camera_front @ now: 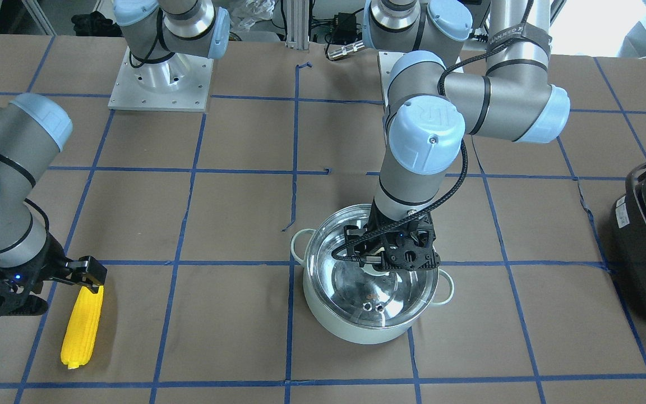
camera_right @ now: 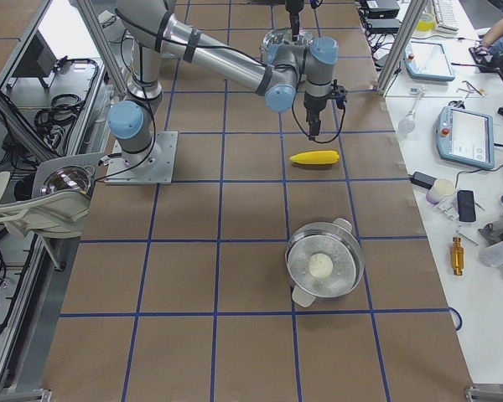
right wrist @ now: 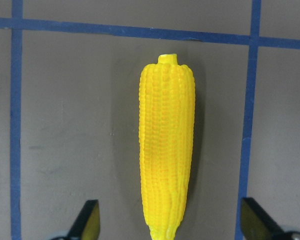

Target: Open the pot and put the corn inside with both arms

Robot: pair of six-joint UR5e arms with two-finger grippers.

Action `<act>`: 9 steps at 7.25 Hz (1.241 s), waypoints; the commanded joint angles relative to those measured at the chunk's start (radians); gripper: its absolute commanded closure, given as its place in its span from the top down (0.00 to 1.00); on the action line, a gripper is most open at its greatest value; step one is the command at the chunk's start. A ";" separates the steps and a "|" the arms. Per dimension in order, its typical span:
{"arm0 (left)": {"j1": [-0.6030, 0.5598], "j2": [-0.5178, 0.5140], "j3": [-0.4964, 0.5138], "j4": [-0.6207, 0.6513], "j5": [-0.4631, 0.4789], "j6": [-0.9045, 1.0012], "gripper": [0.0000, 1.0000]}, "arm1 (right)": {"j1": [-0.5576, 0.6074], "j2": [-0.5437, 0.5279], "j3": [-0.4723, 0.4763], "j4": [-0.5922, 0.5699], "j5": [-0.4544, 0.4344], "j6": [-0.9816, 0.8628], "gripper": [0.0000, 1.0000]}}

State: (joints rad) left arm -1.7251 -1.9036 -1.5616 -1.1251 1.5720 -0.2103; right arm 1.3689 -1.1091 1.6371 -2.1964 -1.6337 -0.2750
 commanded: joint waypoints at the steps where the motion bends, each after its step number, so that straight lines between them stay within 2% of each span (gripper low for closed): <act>1: -0.001 0.047 0.018 -0.005 -0.065 -0.003 0.21 | -0.014 0.060 0.017 -0.071 0.006 -0.030 1.00; 2: 0.013 0.058 0.044 -0.045 -0.081 0.005 0.16 | -0.017 0.087 0.017 -0.081 0.008 -0.030 1.00; 3: 0.033 0.072 0.073 -0.070 -0.079 0.008 0.16 | -0.017 0.101 0.017 -0.083 0.012 -0.029 1.00; 4: 0.092 0.099 0.130 -0.187 -0.079 0.063 0.16 | -0.017 0.113 0.014 -0.083 0.014 -0.024 1.00; 5: 0.202 0.112 0.162 -0.246 -0.075 0.165 0.16 | -0.017 0.127 0.009 -0.085 0.014 -0.023 0.83; 6: 0.348 0.107 0.149 -0.248 -0.078 0.260 0.16 | -0.017 0.127 0.010 -0.082 0.012 -0.020 0.38; 8: 0.545 0.057 0.079 -0.233 -0.081 0.455 0.11 | -0.017 0.114 -0.002 -0.080 0.012 -0.016 0.00; 9: 0.574 0.028 0.036 -0.170 -0.078 0.492 0.07 | -0.017 0.086 -0.017 -0.079 0.014 0.003 0.00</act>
State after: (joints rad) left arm -1.2167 -1.8423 -1.4779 -1.3452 1.4912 0.2067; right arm 1.3514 -0.9979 1.6353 -2.2767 -1.6213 -0.2881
